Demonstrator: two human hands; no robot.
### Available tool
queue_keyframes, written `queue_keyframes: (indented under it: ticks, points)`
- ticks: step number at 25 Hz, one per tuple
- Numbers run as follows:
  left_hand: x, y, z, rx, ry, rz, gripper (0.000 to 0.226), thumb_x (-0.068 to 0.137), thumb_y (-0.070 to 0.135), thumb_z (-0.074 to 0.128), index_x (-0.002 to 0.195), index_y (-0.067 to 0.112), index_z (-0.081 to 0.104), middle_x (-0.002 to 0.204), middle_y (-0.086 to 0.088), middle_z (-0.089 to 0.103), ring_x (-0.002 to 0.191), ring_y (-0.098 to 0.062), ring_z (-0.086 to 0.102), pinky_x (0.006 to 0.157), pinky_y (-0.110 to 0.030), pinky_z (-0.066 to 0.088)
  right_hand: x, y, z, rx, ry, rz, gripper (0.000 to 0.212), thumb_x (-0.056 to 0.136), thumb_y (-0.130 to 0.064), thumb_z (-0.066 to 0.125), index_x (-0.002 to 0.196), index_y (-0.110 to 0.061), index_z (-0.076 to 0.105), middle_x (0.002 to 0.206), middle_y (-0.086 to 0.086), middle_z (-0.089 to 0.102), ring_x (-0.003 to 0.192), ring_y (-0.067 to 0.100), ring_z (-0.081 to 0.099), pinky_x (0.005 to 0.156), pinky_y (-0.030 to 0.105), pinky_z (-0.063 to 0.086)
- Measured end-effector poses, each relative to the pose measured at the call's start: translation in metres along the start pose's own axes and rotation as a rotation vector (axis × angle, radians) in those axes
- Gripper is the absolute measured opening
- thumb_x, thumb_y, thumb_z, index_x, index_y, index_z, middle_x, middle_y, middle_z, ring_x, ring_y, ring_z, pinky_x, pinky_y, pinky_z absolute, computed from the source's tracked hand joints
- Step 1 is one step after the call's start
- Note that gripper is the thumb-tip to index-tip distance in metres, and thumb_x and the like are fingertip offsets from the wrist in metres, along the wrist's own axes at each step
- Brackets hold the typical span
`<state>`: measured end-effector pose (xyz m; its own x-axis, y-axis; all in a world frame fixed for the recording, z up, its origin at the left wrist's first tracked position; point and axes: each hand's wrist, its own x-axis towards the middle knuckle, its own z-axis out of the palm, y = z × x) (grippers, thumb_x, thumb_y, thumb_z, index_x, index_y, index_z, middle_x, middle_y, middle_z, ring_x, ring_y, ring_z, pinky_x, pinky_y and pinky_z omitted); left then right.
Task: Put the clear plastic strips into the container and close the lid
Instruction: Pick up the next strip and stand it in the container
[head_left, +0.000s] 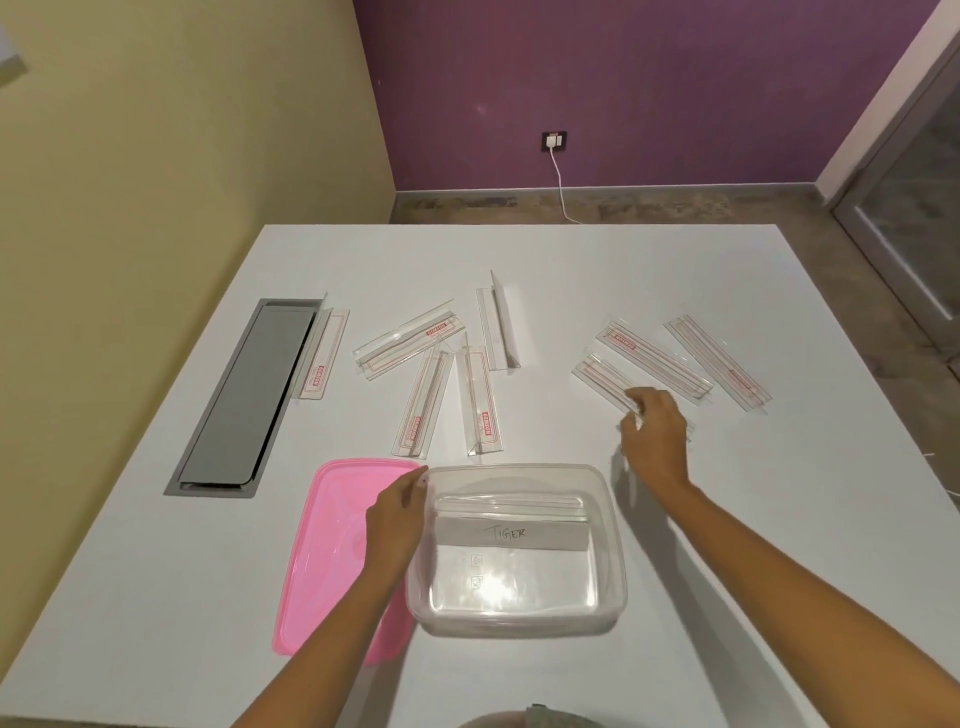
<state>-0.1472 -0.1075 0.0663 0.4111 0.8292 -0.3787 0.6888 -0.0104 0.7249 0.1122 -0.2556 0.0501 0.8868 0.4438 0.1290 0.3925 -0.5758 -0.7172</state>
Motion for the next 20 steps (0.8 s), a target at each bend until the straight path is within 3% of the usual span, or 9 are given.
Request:
queue_keyframes:
  ticks: [2, 5, 11, 13, 17, 20]
  points:
    - [0.003, 0.004, 0.001, -0.003, 0.004, 0.017, 0.034, 0.098, 0.022, 0.040, 0.126, 0.016, 0.059, 0.127, -0.005, 0.063, 0.115, -0.023, 0.057, 0.100, -0.032, 0.039, 0.021, 0.022, 0.002, -0.139, -0.071, 0.105, 0.039, 0.083, 0.008, 0.050, 0.121, 0.000, 0.052, 0.123, 0.019, 0.052, 0.115, 0.032, 0.048, 0.095, 0.041, 0.042]
    - [0.005, 0.008, 0.001, -0.050, 0.012, 0.020, 0.031, 0.097, 0.017, 0.042, 0.119, 0.016, 0.063, 0.112, 0.000, 0.067, 0.099, -0.016, 0.056, 0.085, -0.024, 0.036, 0.037, 0.043, 0.000, -0.253, -0.151, 0.137, 0.040, 0.083, 0.008, 0.050, 0.123, 0.003, 0.050, 0.125, 0.024, 0.051, 0.116, 0.035, 0.048, 0.094, 0.040, 0.043]
    - [0.009, 0.008, 0.009, -0.176, 0.032, -0.036, 0.026, 0.094, 0.018, 0.045, 0.110, 0.020, 0.066, 0.108, 0.008, 0.064, 0.100, -0.012, 0.055, 0.085, -0.024, 0.036, 0.048, 0.062, -0.002, -0.410, -0.201, 0.109, 0.017, 0.092, -0.007, 0.048, 0.102, 0.001, 0.059, 0.092, 0.024, 0.066, 0.087, 0.040, 0.061, 0.070, 0.039, 0.049]
    - [0.010, 0.007, 0.012, -0.196, 0.040, -0.050, 0.025, 0.093, 0.019, 0.047, 0.108, 0.022, 0.066, 0.107, 0.009, 0.064, 0.101, -0.012, 0.055, 0.081, -0.023, 0.036, 0.048, 0.066, -0.002, -0.358, -0.203, 0.113, 0.013, 0.092, -0.005, 0.050, 0.097, 0.000, 0.060, 0.086, 0.022, 0.068, 0.081, 0.038, 0.062, 0.068, 0.039, 0.050]
    - [0.012, 0.009, 0.011, -0.251, 0.040, -0.081, 0.024, 0.091, 0.019, 0.050, 0.106, 0.022, 0.068, 0.105, 0.009, 0.066, 0.093, -0.008, 0.057, 0.076, -0.021, 0.040, 0.042, 0.055, 0.000, -0.049, -0.125, 0.319, 0.023, 0.091, 0.000, 0.044, 0.110, -0.002, 0.057, 0.100, 0.017, 0.065, 0.084, 0.031, 0.059, 0.074, 0.033, 0.048]
    - [0.012, 0.013, 0.009, -0.257, 0.041, -0.069, 0.025, 0.092, 0.015, 0.048, 0.105, 0.022, 0.067, 0.087, 0.012, 0.065, 0.069, 0.001, 0.051, 0.063, -0.015, 0.040, 0.030, 0.039, -0.003, 0.128, -0.156, 0.440, 0.030, 0.097, -0.023, 0.038, 0.121, -0.009, 0.050, 0.111, 0.015, 0.062, 0.090, 0.030, 0.057, 0.079, 0.038, 0.048]
